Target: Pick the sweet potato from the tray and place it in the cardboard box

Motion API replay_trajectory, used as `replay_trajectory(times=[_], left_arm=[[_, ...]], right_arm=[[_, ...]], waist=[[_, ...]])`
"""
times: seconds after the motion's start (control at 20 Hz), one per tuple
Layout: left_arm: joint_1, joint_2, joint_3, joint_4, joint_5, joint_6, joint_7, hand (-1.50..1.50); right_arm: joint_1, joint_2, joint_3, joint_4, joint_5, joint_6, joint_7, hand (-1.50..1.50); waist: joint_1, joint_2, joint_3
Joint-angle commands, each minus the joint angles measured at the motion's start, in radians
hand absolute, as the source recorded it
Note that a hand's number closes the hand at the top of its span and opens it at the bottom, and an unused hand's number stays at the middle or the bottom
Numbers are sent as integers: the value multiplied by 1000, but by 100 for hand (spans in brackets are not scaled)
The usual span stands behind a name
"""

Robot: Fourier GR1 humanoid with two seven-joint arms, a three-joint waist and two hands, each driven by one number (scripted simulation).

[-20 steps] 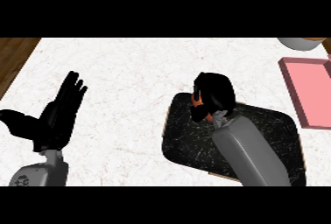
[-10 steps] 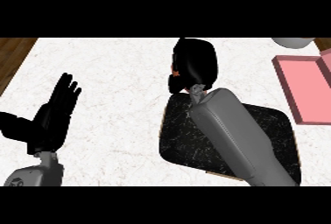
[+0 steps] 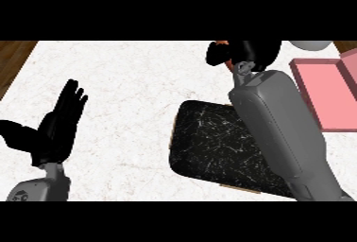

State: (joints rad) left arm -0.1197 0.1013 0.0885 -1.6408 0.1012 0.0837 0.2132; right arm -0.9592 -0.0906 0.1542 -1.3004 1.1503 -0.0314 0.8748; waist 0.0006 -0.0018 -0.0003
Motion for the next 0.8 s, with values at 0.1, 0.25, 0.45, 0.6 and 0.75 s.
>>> replay_trajectory(times=[0.1, 0.25, 0.45, 0.6, 0.75], left_arm=[[21, -22, -27, -1, -23, 4, -32, 0], [55, 27, 19, -89, 37, -30, 49, 0], [12, 20, 24, -12, 17, -21, -2, 0], [31, 20, 24, -33, 26, -26, 7, 0], [16, 6, -7, -90, -7, 12, 66, 0]], right_arm=[[9, -100, -114, -56, -28, 67, 4, 150], [83, -160, -164, -35, -47, 33, -50, 150], [76, -242, -229, 74, -59, -18, -150, 150], [119, -284, -209, 117, 13, -54, -160, 150], [96, -361, -284, 218, -38, -73, -266, 150]], waist=[[-2, 0, 0], [2, -1, 1], [3, 3, 0], [3, 2, 0], [8, 3, 1]])
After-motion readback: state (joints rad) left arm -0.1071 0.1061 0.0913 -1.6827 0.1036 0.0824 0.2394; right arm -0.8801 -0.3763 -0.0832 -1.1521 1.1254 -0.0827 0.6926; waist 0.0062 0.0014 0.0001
